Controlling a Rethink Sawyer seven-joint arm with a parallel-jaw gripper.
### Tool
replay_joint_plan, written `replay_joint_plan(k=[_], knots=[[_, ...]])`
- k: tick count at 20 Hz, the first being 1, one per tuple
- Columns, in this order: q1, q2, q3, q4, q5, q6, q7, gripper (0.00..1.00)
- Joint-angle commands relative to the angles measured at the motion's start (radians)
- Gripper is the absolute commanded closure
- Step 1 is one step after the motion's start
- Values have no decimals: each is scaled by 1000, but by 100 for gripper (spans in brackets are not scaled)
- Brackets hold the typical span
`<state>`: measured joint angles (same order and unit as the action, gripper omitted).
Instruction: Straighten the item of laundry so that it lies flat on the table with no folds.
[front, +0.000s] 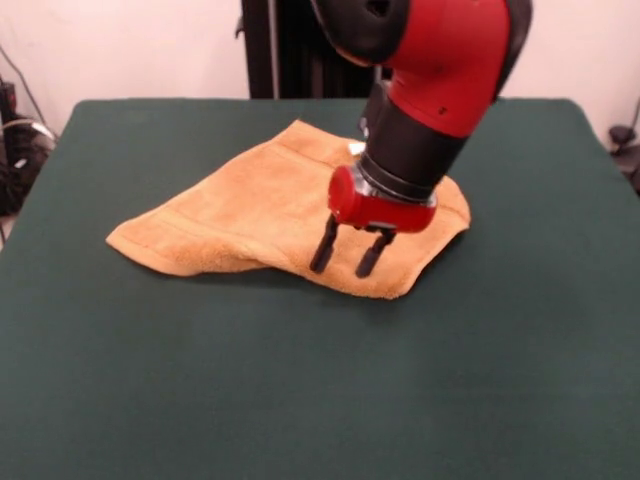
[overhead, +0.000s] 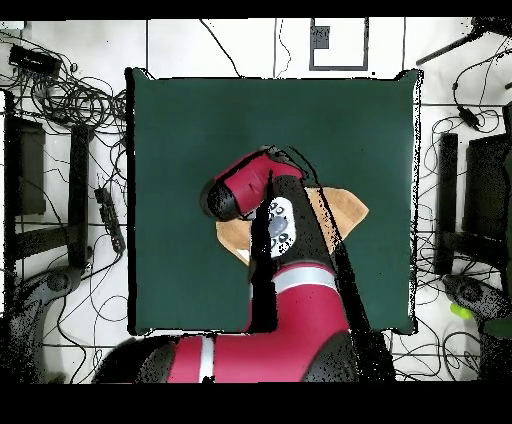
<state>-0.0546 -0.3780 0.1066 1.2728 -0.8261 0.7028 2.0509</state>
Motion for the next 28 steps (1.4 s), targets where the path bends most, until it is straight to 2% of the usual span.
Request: replay_joint_plan(k=[1,9,17,28], knots=[[102,104,-34,-81,98,20,361,0],[165,124,-69,-119,199,63,381,0],[179,130,-95,-118,288,78,360,0],[147,193,-116,-115,377,312,199,0]])
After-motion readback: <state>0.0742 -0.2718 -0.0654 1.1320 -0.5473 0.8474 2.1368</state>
